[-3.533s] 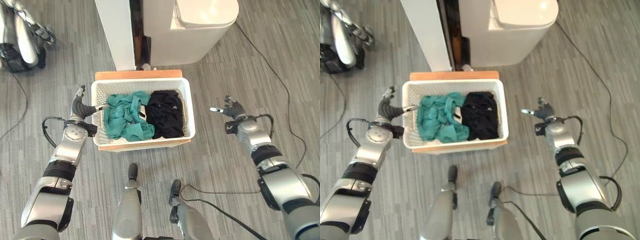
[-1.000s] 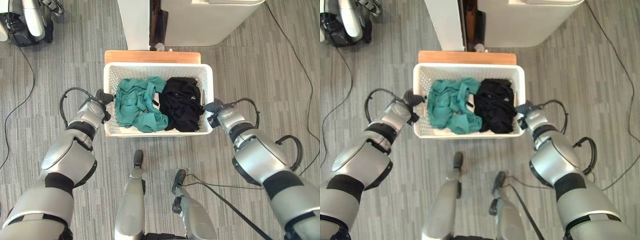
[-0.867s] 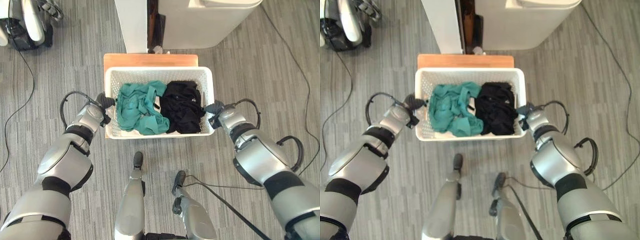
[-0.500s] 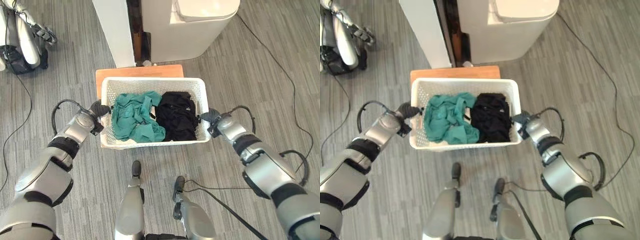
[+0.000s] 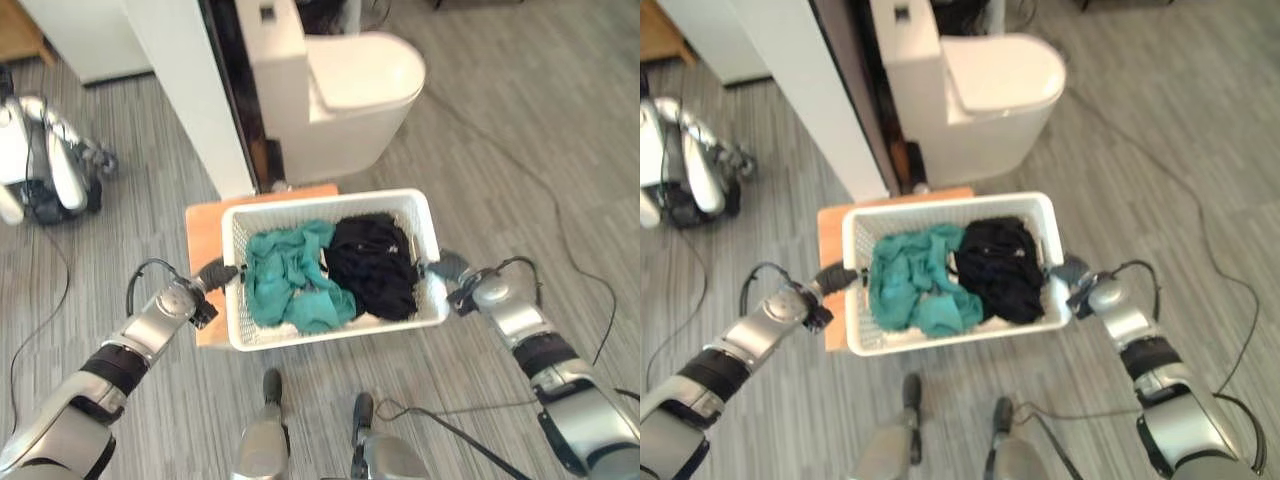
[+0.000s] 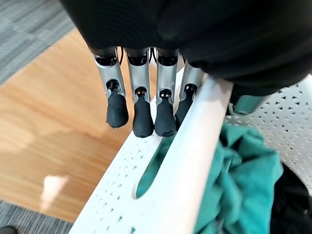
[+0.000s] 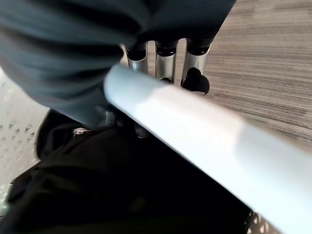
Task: Grab the laundry basket,head to the washer,open it,put in the laundry and shut it.
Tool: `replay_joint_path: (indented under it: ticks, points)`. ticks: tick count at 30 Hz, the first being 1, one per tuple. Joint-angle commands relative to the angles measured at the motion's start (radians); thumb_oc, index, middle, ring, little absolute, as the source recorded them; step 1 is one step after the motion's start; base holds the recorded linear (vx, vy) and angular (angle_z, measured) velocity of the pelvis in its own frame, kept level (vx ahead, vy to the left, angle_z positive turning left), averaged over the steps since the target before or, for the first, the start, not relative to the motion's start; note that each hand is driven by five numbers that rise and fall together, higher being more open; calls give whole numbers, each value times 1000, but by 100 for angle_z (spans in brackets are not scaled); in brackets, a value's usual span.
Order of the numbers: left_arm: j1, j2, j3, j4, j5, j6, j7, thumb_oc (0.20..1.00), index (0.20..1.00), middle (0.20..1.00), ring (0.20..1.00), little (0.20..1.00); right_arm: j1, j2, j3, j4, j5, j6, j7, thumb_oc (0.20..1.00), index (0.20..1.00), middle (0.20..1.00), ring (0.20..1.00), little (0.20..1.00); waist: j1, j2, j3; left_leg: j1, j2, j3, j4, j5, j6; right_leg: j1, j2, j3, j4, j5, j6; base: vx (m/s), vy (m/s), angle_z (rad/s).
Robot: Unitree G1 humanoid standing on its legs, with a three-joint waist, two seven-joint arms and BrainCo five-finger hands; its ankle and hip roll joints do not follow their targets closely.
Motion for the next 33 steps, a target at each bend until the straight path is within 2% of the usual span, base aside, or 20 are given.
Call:
replay_joint_path:
  ticks: [1, 5, 8, 9, 19, 20, 24, 33]
  points:
    - [-13, 7, 51, 68, 41, -34, 1, 200, 200, 200, 200, 200, 64, -155, -39, 23, 0, -12, -16, 200, 200, 200, 200, 200, 2, 27, -179, -9, 56, -50, 71, -95, -7, -57, -51, -17, 83, -65, 48, 0, 0, 0]
    - [-13, 7, 51, 68, 41, -34, 1, 200, 200, 200, 200, 200, 64, -155, -39, 23, 0, -12, -16, 200, 200, 200, 200, 200, 2, 27, -179, -9, 56, -50, 71, -95, -7, -57, -51, -17, 83, -65, 48, 0, 0, 0]
    - [29, -29, 94, -25, 68, -42, -19, 200, 200, 200, 200, 200, 275, -195, -208, -126, 4, -21, -2, 200, 200, 200, 200, 200, -16, 40, -217, 15, 47, -52, 61, -99, -1, -42, -57, -22, 81, -67, 52, 18, -9, 2]
    - [36, -48, 87, -36, 74, -45, -30, 200, 200, 200, 200, 200, 347, -204, -263, -163, 11, -24, 3, 200, 200, 200, 200, 200, -16, 44, -231, 34, 44, -52, 60, -115, -1, -27, -57, -19, 77, -76, 54, 37, -8, 10]
    - [12, -68, 69, -32, 112, -51, -56, 200, 200, 200, 200, 200, 503, -222, -390, -251, 35, -27, 14, 200, 200, 200, 200, 200, -33, 49, -244, 42, 48, -56, 69, -121, -6, -14, -52, -13, 68, -83, 49, 4, -16, -4]
    - [-16, -90, 49, -17, 127, -51, -60, 200, 200, 200, 200, 200, 573, -224, -433, -287, 44, -27, 22, 200, 200, 200, 200, 200, -49, 48, -243, 40, 55, -59, 70, -116, -11, -13, -43, -6, 65, -88, 43, -24, -84, 2]
    - [-57, -133, 13, 14, 140, -56, -59, 200, 200, 200, 200, 200, 652, -229, -477, -320, 63, -32, 33, 200, 200, 200, 200, 200, -64, 47, -241, 36, 70, -62, 75, -109, -21, -13, -25, 2, 60, -95, 34, -18, -75, 7]
    - [-112, -199, -39, 73, 152, -67, -53, 200, 200, 200, 200, 200, 748, -220, -511, -349, 107, -46, 40, 200, 200, 200, 200, 200, -98, 49, -207, 36, 133, -70, 126, -113, -40, -23, 38, 56, 72, -117, 4, -27, -96, -9]
